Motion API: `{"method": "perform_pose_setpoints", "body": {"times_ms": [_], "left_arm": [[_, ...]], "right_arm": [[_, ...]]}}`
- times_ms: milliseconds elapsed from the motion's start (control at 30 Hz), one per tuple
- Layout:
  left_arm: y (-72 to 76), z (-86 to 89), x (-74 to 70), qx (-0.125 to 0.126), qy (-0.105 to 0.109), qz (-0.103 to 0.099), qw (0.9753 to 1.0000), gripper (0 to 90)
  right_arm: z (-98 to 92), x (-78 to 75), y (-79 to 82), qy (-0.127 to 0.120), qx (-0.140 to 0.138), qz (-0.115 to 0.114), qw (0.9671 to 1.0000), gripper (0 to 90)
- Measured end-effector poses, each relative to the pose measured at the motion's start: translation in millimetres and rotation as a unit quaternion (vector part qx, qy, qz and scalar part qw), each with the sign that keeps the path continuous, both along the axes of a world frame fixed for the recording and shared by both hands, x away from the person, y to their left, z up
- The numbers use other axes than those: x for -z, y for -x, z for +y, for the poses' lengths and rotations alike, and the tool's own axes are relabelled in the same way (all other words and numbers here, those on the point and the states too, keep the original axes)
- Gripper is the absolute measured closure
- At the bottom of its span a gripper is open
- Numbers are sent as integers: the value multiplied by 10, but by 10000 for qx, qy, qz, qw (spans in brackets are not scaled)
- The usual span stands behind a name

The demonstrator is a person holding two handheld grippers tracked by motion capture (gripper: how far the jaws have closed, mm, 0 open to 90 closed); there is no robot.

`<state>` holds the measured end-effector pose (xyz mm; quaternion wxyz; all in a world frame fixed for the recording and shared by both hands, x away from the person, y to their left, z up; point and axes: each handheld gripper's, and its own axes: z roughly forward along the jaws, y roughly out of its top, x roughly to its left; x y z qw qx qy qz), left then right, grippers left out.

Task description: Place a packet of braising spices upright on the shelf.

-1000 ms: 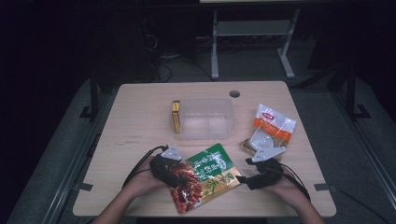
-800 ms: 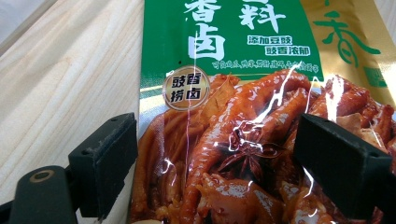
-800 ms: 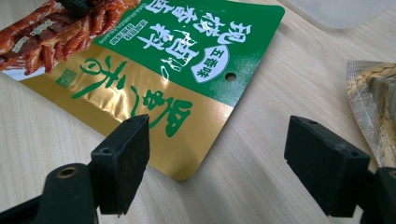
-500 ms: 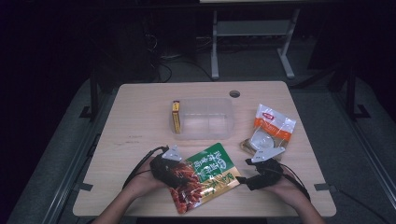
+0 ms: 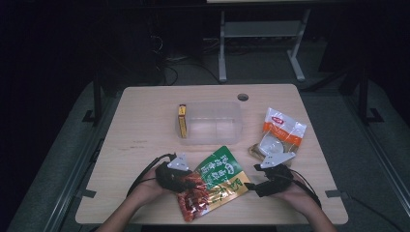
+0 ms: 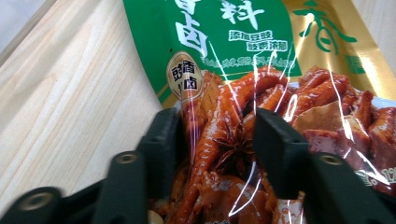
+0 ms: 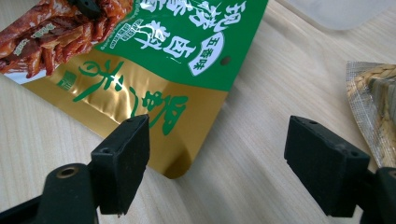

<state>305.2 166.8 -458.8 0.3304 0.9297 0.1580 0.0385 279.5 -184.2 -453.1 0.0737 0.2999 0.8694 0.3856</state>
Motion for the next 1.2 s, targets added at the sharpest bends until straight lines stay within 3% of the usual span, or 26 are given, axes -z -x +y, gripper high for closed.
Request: {"method": "perform_pose_setpoints", "body": {"times_ms": [200,333,433,667,767,900,1200], "left_arm": [[-26,19,0,20,78,98,9999,772],[-46,25,0,16,135,193,9997,839],[-30,5,-7,27,126,149,9998,885],[-33,27,-45,14,247,170,9995,900],[-20,67,-105,1,427,146,9990,900],[10,117,-213,22,600,15,9982,900],[51,223,-395,51,840,-286,9960,900]], "right_arm": [[-43,-25,-10,-209,70,-17,9998,207],[-69,-31,-20,-362,138,24,9992,199],[-77,-33,-25,-381,154,25,9992,180],[-84,-43,-61,-476,60,231,9986,142],[-67,-82,-48,-502,14,214,9985,138],[-53,-124,-52,-575,-29,392,9976,142],[-25,-183,-48,-847,-185,361,9956,183]]}}
